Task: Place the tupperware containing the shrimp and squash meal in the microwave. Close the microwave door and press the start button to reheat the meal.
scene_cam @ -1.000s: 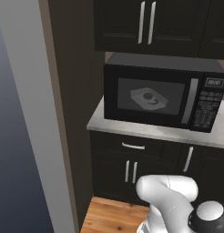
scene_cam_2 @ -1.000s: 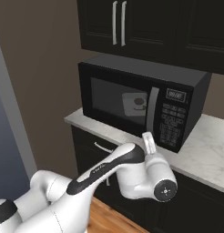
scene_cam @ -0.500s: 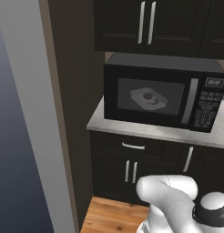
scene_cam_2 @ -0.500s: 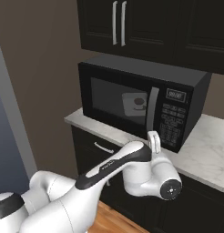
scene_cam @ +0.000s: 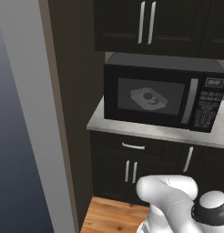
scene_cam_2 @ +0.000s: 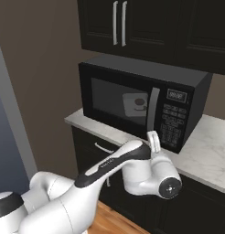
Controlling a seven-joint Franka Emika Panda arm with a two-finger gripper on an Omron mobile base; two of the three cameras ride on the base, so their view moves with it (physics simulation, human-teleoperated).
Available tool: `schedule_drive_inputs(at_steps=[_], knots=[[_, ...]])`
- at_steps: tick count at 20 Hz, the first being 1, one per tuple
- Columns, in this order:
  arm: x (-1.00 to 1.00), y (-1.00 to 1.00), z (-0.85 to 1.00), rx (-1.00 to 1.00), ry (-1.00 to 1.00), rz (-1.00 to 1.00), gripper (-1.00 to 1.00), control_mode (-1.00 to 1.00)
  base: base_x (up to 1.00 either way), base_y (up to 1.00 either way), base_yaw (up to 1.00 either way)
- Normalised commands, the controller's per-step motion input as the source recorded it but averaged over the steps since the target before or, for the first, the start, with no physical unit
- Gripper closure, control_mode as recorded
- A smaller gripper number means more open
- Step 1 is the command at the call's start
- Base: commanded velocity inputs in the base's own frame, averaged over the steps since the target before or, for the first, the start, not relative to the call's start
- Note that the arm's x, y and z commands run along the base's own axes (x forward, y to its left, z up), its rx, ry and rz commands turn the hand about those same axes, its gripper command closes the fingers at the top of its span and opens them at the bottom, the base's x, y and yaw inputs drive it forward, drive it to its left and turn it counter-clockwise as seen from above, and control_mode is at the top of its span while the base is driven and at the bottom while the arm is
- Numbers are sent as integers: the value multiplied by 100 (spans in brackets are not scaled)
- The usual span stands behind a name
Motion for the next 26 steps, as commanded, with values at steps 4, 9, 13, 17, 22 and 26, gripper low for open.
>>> schedule_drive_inputs(at_steps=[4,9,13,17,22,26], knots=[[16,0,-4,-26,7,-1,100,-100,0,0,0],[15,0,-3,-27,9,0,100,-100,0,0,0],[12,0,0,-22,10,0,100,-100,0,0,0],[11,0,-1,-13,10,0,100,-100,0,0,0],[24,0,-6,-3,13,0,100,-100,0,0,0],[24,-1,0,0,13,0,100,-100,0,0,0]])
